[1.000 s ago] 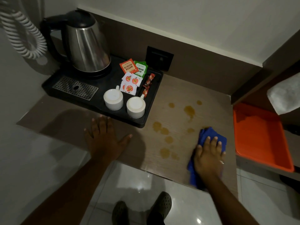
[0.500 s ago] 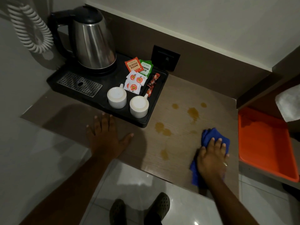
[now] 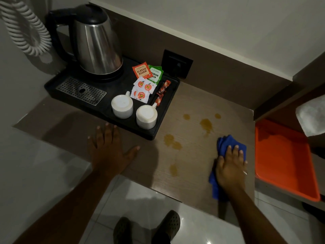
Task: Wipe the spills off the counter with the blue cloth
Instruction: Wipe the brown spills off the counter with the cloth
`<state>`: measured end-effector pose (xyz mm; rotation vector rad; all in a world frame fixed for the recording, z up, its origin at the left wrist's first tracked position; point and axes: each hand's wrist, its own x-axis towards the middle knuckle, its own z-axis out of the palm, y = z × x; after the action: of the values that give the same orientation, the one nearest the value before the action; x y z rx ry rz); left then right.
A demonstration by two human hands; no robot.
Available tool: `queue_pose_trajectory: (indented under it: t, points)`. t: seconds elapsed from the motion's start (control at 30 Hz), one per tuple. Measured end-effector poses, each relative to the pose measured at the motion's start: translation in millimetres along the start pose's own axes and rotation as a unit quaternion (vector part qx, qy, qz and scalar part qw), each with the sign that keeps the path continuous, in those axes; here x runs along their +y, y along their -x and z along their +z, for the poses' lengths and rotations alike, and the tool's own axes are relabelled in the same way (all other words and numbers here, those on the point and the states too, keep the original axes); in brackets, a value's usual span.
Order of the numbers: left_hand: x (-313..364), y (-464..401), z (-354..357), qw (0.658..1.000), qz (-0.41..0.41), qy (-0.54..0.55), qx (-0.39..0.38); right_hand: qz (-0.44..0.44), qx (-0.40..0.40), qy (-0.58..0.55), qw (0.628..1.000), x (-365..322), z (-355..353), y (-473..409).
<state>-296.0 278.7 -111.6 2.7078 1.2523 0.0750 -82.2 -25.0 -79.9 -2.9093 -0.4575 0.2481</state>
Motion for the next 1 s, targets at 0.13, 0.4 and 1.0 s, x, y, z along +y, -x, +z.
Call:
queue_pose_trajectory:
  t: [0.13,0.4,1.0]
  points:
    - [-0.6,-1.3,0.8,1.000,-0.003,0.001,-0.008,-0.037,-0.004,-0.011,0.999,-44.5,11.8,-2.5]
    - [9.1,1.4,-5.4,1.000,-0.022,0.014,-0.008,-0.155,-0.037,0.018,0.987,36.7,-7.1,0.5]
    - [25.9,0.2,-10.8,0.998,-0.055,0.028,-0.013,0.096,0.008,-0.011,0.995,-22.6,-12.1,-71.6]
